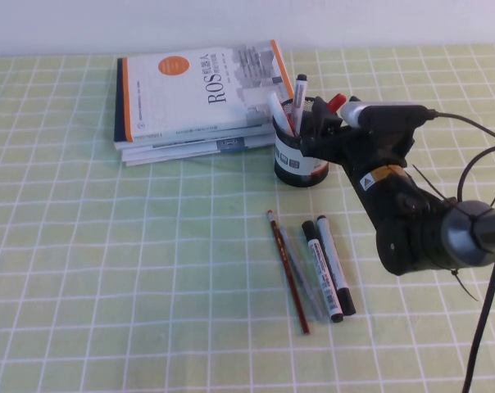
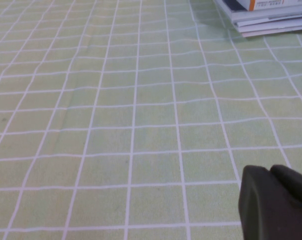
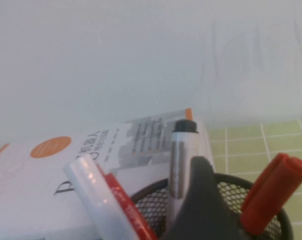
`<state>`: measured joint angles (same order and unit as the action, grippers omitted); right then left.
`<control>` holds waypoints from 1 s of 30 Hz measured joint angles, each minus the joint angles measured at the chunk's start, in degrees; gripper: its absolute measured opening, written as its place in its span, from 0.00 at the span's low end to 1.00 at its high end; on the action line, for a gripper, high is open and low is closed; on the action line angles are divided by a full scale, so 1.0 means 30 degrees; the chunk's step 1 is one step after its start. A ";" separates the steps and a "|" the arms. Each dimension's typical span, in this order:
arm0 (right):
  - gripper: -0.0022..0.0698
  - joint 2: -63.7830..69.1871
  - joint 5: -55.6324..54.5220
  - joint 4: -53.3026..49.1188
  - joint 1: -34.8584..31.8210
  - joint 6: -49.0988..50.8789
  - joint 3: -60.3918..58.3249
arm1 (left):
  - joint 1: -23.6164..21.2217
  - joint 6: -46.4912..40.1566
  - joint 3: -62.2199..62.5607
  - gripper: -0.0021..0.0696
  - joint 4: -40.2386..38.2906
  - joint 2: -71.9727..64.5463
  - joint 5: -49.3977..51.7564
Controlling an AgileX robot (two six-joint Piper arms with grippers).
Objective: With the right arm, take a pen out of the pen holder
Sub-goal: 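Take a marker out of the pen holder and lay it on the table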
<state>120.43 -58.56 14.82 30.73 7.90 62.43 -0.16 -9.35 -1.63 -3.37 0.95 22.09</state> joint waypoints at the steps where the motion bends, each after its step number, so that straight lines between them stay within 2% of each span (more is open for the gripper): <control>1: 0.57 0.0140 0.0094 0.0049 -0.0050 0.0000 0.0127 | 0.0000 0.0000 0.0000 0.02 0.0000 0.0000 0.0000; 23: 0.57 0.1461 0.1769 0.0664 -0.0355 0.0000 0.2559 | 0.0000 0.0000 0.0000 0.02 0.0000 0.0000 0.0000; 27: 0.55 0.1461 0.1769 0.0743 -0.0457 0.0000 0.2623 | 0.0000 0.0000 0.0000 0.02 0.0000 0.0000 0.0000; 30: 0.49 0.1461 0.1769 0.0743 -0.0493 0.0000 0.2623 | 0.0000 0.0000 0.0000 0.02 0.0000 0.0000 0.0000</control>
<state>124.82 -53.26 17.05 29.25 7.90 70.30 -0.16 -9.35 -1.63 -3.37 0.95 22.09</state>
